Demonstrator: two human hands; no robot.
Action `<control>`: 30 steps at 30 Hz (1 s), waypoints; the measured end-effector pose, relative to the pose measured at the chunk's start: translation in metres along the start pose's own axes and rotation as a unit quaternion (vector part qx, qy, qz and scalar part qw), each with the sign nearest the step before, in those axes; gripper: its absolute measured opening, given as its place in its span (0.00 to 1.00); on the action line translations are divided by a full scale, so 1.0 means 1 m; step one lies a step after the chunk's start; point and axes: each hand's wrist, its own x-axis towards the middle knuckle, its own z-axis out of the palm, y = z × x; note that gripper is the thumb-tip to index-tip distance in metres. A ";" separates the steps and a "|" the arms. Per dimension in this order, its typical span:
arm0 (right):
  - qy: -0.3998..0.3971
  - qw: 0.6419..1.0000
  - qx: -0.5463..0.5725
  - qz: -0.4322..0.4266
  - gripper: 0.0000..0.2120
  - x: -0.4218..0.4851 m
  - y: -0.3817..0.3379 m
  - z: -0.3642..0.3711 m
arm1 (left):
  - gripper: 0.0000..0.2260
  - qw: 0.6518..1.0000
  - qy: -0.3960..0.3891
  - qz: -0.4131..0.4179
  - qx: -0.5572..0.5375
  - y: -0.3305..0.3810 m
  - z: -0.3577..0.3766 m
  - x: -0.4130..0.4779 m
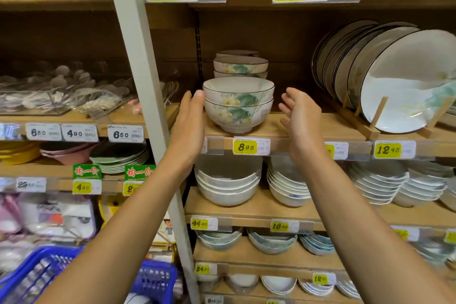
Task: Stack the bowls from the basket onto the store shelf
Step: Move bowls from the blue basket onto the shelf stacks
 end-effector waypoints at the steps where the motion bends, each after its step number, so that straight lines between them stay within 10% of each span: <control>1: -0.006 1.000 -0.004 0.000 0.16 -0.008 0.003 -0.006 | 0.36 1.000 0.001 -0.003 0.001 -0.002 -0.003 -0.013; 6: -0.020 0.999 0.032 -0.004 0.09 -0.051 0.023 -0.028 | 0.16 0.997 0.027 -0.027 -0.072 -0.015 -0.017 -0.083; 19: -0.162 0.975 -0.033 0.147 0.13 -0.167 0.126 -0.006 | 0.23 0.960 0.094 -0.260 -0.052 -0.112 -0.129 -0.158; 30: -0.299 0.865 -0.166 0.367 0.11 -0.253 0.257 0.125 | 0.17 0.911 0.074 -0.404 0.038 -0.251 -0.263 -0.182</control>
